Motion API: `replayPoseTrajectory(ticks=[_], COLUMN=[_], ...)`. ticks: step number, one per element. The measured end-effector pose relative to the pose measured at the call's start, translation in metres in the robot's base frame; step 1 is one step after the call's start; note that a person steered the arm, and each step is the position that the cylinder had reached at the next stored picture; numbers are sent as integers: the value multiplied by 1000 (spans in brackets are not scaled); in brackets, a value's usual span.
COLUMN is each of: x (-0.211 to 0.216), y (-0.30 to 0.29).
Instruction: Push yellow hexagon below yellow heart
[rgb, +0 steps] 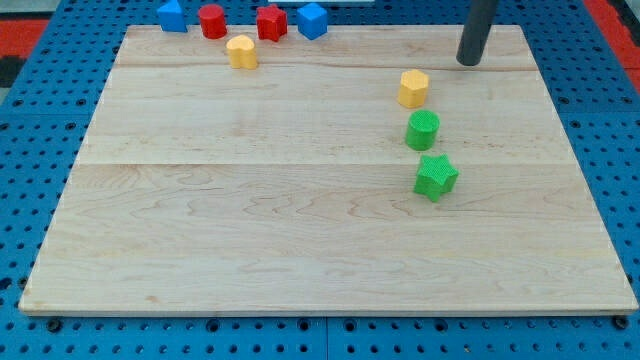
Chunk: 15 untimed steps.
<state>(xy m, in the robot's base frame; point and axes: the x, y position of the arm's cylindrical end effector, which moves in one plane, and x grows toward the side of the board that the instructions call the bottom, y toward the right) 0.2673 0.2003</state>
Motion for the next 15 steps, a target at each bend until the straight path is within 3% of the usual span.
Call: replayPoseTrajectory(ticks=[2, 4, 5, 7, 8, 9, 10, 11, 13, 14, 15], x=[47, 65, 71, 124, 136, 125, 80, 95, 83, 96, 133], y=[-57, -180, -124, -243, -250, -296, -304, -309, -120, -56, -48])
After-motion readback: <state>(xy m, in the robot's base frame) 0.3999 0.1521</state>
